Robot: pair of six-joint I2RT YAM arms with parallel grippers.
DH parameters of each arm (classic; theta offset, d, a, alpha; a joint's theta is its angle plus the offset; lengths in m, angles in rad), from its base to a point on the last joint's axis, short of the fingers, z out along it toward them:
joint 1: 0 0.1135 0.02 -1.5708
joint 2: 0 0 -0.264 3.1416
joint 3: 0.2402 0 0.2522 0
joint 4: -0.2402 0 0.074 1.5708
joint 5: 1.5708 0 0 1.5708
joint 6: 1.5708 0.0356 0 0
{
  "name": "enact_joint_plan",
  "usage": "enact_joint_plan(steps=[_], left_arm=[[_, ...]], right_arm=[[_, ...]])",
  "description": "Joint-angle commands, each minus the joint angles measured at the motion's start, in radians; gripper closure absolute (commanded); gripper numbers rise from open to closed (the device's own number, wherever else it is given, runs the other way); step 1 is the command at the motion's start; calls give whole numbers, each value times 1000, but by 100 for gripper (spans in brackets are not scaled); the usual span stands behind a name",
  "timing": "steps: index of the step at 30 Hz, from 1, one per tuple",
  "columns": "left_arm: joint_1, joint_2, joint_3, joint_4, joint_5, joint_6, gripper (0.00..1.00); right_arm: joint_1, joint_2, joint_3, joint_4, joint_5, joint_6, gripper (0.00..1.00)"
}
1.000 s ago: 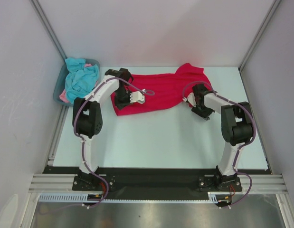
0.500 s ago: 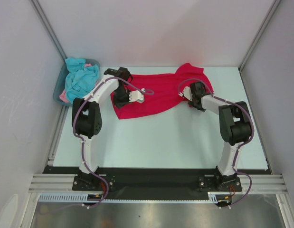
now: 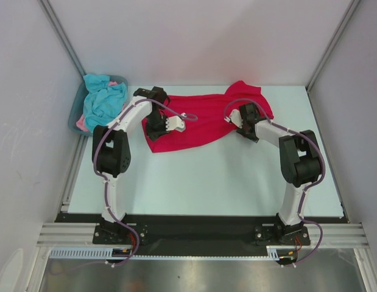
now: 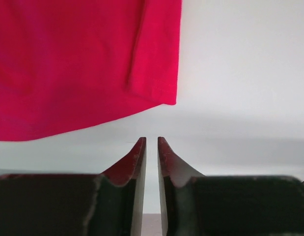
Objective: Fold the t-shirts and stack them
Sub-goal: Flatten the tshirt out
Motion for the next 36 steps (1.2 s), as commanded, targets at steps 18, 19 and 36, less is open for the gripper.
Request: enact_joint_plan(steps=[18,19,36], left_arm=[[-47,179,29,-24,128,86,73],[-45,185,53,-25,116,81,73],[-68,11,-32,-61,109,129,75]], right_arm=[[-35,-82,-3,-31,80,3,46],[-35,-82,-4,-34,82,5,46],[-40,-56,17,-32,86,2,46]])
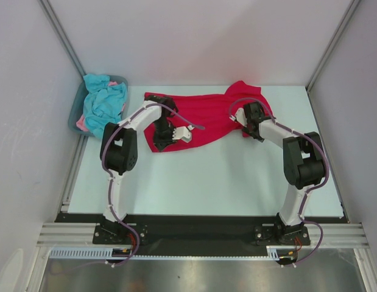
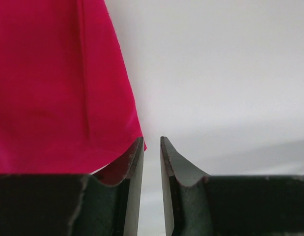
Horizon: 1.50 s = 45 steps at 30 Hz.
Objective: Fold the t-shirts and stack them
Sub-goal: Flatten the tshirt out
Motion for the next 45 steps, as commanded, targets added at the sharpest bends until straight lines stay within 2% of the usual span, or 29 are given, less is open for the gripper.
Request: enact_joint_plan(steps=[1,8,18,23,25,27,32,38,42,45], left_arm=[[-11,-81,0,-27,27,53,75],[6,65,95,-29,1,73,78],[35,166,213,-29,-2,89,80],[35,148,162,-29,-12,92,85],[35,136,150,-30,-12,87,96],[35,127,144,-30,-6,78,100],[35,85,138,-30,7,28,100],[75,25,239,30,69,-196,100],[89,-131,112,180,44,-305,100],[89,-191,41,214,24,-327,100]], right_arm=[[-1,-16,28,-2,12,9,46],[2,-4,43,-2,20,-6,46],[2,-10,37,-10,25,-5,46],[-1,-4,43,-1,34,-8,46],[0,4,45,4,37,-6,46],[0,5,46,10,38,-8,46],[6,14,49,17,42,-5,46],[5,14,40,21,43,8,46],[6,19,40,20,40,21,46],[7,24,43,27,40,23,46]])
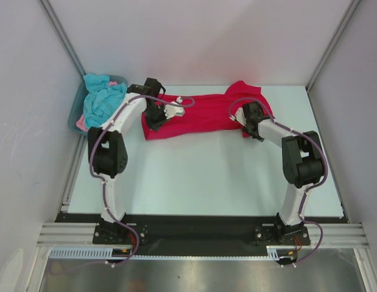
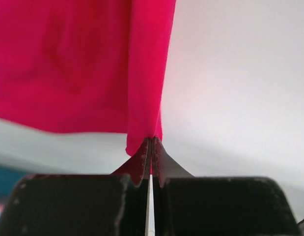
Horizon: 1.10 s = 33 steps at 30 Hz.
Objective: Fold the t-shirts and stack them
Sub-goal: Flatten the tshirt out
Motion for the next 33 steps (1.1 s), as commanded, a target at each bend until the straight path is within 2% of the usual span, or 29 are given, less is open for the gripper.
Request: enact_joint_plan(steps=[1,5,11,17,24,33], left_arm=[[2,-154,-59,71,5,-84,100],[2,-203,-98,35,21,-48,100],[2,-233,-111,-101,70,34,100],[6,-278,-226,-116,-45,108,100],[12,-226,-145,-118,-72,90,100],[7,-192,-85,-120,-66,74,100]], right_arm=[[7,13,33,26,14,19,46],[4,18,30,29,15,13,46],[-28,30,19,9,-8,-2,45],[-47,16,-24,23,-31,-48,41],[-48,-10,-113,69,-78,-146,41],[-50,45,-170,308,-52,-261,43]])
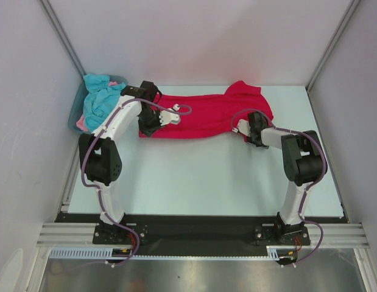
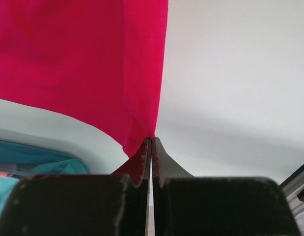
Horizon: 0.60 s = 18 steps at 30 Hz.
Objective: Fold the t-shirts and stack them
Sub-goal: Flatten the tshirt out
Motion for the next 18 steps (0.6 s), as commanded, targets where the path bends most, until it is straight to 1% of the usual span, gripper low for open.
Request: enact_joint_plan(steps=[1,2,5,8,9,11,12,14,15,18], left_arm=[[-1,3,43,-24,0,4,100],[-3,4,42,-24,-2,4,100],[-3,4,45,-26,-10,3,100],[-3,1,45,-26,-16,4,100],[-3,0,45,-24,-17,4,100],[-3,0,45,-24,-19,1,100],[-1,0,45,-24,-17,1,100],[-1,0,40,-24,-19,0,100],[0,1,40,-24,-19,0,100],[5,3,40,-24,-20,3,100]], right_arm=[[-1,33,-10,151,-11,-72,43],[-2,41,-12,201,-12,-86,44],[-2,72,-16,276,-6,-126,45],[-4,92,-10,306,-5,-149,47],[-5,93,-10,312,-5,-151,52],[-5,95,-7,314,-6,-149,58],[-5,96,-10,318,-3,-148,67],[-7,92,-12,320,2,-145,79],[-7,89,-13,321,5,-143,88],[-7,72,-18,320,12,-137,99]])
